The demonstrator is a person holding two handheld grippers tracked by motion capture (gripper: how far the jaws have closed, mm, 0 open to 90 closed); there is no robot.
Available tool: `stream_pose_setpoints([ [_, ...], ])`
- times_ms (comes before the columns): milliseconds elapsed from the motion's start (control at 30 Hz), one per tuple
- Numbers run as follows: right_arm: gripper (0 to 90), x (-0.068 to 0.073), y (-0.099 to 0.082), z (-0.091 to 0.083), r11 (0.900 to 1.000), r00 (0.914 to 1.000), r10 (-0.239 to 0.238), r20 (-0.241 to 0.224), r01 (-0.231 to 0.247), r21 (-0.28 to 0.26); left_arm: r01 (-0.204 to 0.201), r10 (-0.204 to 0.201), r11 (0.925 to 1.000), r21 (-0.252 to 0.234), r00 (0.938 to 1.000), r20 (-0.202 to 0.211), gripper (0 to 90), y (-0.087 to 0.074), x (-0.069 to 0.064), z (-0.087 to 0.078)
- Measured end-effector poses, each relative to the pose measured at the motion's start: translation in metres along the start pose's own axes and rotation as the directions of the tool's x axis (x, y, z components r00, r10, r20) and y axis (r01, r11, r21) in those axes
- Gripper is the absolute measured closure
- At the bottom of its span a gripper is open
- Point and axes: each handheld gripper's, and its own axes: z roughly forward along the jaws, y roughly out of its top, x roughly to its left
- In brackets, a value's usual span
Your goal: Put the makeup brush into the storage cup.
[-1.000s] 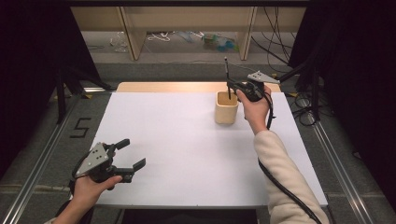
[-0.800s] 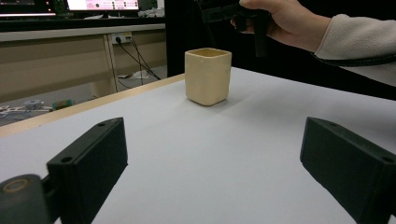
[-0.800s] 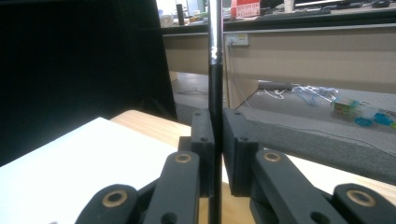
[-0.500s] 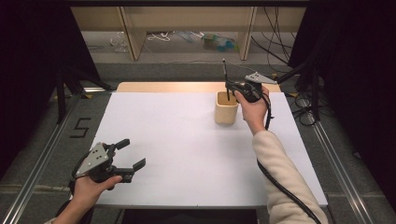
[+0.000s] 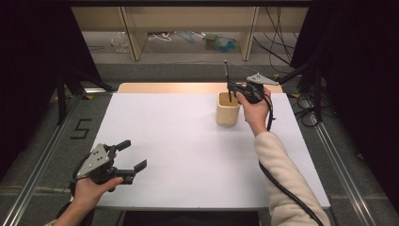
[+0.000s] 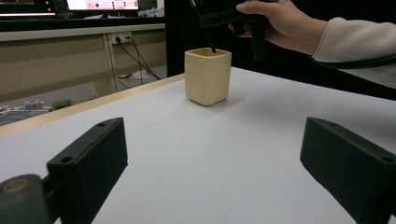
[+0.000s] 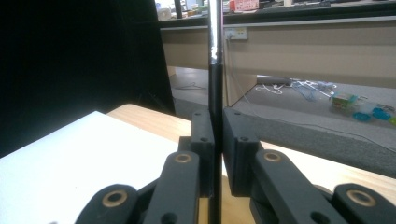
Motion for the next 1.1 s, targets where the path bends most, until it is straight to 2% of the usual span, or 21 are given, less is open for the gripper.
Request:
stream_pose_setpoints([
  [100,84.0,-0.0002,-0.0007,0.0014,0.9999,1.0,-0.001,-0.003,0.001,-0.011,0.001,-0.001,1.0,0.001,1.0,0.0,7.0,-0.0001,-0.0001,0.0],
  [300,84.0,0.0007,-0.0013,0.0035,0.9999,1.0,-0.006,0.003,0.006,0.012,0.002,-0.002,1.0,0.001,1.0,0.0,7.0,-0.0002,-0.0002,0.0],
  [1100,84.0,-0.0009,-0.0056,0.0072,0.9995,1.0,-0.005,0.003,0.005,0.031,0.001,-0.001,1.0,0.001,1.0,0.001,7.0,-0.0002,-0.0001,-0.0001],
])
